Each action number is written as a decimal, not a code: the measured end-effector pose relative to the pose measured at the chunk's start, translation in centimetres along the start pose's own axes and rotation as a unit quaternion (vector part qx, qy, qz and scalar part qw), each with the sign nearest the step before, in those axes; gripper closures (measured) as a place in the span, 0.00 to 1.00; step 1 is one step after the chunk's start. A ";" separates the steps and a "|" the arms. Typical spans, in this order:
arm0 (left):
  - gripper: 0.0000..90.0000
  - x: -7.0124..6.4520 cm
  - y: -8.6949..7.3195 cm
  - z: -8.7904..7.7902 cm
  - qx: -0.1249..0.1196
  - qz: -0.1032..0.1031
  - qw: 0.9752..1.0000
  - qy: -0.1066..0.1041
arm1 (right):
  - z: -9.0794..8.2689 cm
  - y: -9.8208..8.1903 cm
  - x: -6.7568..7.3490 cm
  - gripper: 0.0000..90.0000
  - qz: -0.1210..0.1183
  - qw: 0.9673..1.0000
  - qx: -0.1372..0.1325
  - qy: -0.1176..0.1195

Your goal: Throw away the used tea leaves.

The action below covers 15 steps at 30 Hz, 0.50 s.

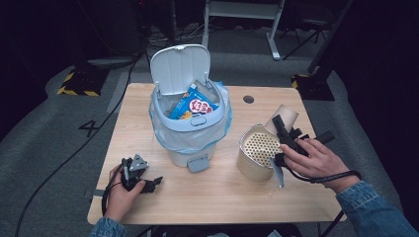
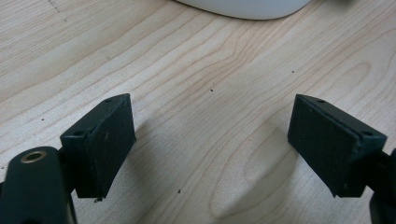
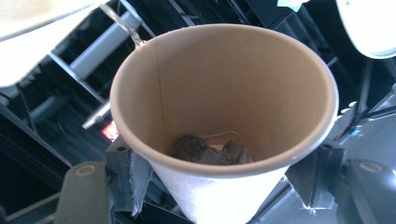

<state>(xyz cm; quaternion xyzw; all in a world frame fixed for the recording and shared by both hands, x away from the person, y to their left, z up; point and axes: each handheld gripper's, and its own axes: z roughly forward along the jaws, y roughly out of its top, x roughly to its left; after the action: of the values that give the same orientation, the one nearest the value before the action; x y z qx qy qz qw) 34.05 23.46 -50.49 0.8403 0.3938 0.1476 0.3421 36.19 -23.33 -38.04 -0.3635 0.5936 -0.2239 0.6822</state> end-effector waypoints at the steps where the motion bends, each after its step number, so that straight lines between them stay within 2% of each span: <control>1: 0.17 0.0 0.0 0.0 0.000 0.000 1.000 0.000 | 0.0 0.0 -0.1 0.36 -0.009 1.000 0.001 -0.003; 8: 0.17 0.0 0.0 0.0 0.000 0.000 1.000 0.000 | -0.2 -0.1 -0.5 0.36 -0.036 0.999 0.008 -0.016; 11: 0.17 0.0 0.0 0.0 0.000 0.000 1.000 0.000 | -0.2 -0.3 -0.6 0.36 -0.029 0.999 0.006 -0.015; 13: 0.17 0.0 0.0 0.0 0.000 0.000 1.000 0.000 | -0.2 -0.4 -0.7 0.36 -0.034 0.999 0.008 -0.016; 15: 0.17 0.0 0.0 0.0 0.000 0.000 1.000 0.000 | -0.2 -0.5 -0.7 0.36 -0.025 1.000 0.005 -0.014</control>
<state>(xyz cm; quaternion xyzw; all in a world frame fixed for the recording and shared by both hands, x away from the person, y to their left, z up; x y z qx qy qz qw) 34.05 23.47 -50.48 0.8404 0.3937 0.1476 0.3420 35.90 -23.14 -37.22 -0.3774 0.5739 -0.2387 0.6865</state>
